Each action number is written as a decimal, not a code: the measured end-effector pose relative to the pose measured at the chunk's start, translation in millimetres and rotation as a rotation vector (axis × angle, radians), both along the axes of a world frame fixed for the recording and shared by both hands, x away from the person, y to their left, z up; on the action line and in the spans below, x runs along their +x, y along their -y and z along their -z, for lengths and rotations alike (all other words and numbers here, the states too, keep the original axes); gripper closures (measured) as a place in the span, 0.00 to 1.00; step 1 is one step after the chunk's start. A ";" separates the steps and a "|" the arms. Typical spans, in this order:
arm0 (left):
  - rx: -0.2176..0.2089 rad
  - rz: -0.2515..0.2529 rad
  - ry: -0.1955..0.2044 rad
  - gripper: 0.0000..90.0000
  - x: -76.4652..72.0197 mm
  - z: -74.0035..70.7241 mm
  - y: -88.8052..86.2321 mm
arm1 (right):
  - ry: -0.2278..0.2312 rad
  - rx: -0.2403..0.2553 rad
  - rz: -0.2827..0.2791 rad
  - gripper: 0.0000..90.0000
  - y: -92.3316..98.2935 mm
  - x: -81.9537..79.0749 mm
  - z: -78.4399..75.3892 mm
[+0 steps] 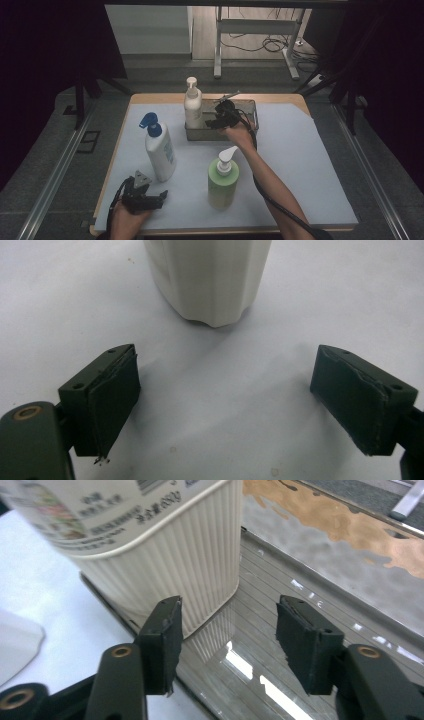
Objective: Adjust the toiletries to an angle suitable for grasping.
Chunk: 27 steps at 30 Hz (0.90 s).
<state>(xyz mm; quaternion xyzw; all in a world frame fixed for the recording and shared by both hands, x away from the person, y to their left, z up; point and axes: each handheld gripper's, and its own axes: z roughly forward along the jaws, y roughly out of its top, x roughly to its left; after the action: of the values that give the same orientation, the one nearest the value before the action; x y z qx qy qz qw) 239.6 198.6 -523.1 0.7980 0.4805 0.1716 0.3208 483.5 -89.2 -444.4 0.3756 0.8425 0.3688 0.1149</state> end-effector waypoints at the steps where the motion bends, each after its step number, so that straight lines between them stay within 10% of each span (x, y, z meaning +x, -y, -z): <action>1: 0.000 0.000 0.000 0.14 0.0 0.0 0.0 | 0.007 -0.001 -0.008 0.45 1.1 -0.8 -0.9; 27: 0.000 0.000 0.001 0.14 0.0 0.1 -0.1 | 0.065 0.031 -0.090 0.00 35.5 -39.3 -23.6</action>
<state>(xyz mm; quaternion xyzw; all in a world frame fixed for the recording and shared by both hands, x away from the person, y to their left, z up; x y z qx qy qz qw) 239.6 198.7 -523.3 0.7979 0.4803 0.1722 0.3209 444.2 -124.6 -420.8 0.3270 0.8486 0.3983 0.1197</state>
